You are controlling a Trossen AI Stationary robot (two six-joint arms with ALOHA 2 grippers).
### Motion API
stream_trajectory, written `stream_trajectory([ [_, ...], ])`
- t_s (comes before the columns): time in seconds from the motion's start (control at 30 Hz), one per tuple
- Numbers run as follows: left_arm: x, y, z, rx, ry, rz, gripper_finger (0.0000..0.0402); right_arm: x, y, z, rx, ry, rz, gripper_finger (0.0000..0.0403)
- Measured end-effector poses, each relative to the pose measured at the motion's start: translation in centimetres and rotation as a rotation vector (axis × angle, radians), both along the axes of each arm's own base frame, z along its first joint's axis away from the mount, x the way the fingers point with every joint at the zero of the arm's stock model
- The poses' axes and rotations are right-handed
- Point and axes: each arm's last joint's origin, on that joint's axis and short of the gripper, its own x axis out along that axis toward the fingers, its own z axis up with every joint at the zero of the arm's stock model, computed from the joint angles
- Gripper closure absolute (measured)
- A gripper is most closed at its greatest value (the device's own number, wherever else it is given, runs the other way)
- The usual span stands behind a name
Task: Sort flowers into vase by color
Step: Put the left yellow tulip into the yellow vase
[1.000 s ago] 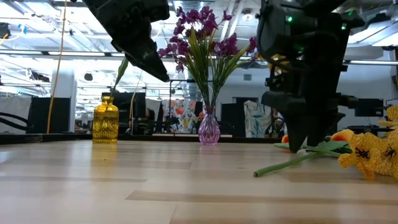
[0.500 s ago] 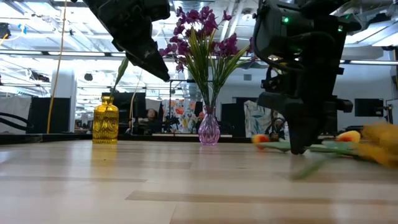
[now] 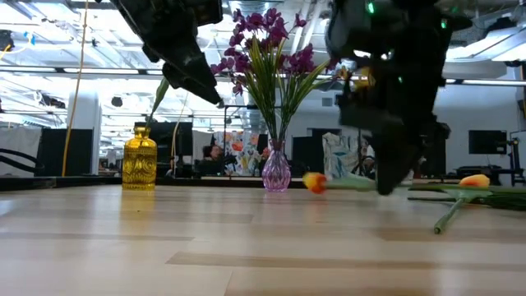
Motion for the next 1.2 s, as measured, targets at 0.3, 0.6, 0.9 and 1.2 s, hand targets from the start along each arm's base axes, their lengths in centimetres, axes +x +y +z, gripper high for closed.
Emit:
stream_trajectory([
  [0.3,-1.5,0.1,2.8,-0.050,-0.094,-0.024,0.0175,-1.1,1.5,5.6,-0.095,-0.200,0.121,0.0355],
  [0.6,-5.4,-0.7,5.3,-0.037,-0.128,0.003,0.0175,-4.4,4.1,9.9,-0.260,-0.433,0.220,0.0356],
  [0.9,-7.7,-2.7,2.6,0.000,-0.293,0.024,0.0175,-5.7,5.7,7.7,-0.296,-0.700,0.274,0.0356],
  [1.2,-6.9,-3.1,-1.5,-0.046,-0.715,0.071,0.0175,-2.6,4.5,5.7,-0.439,-0.998,0.529,0.0356],
])
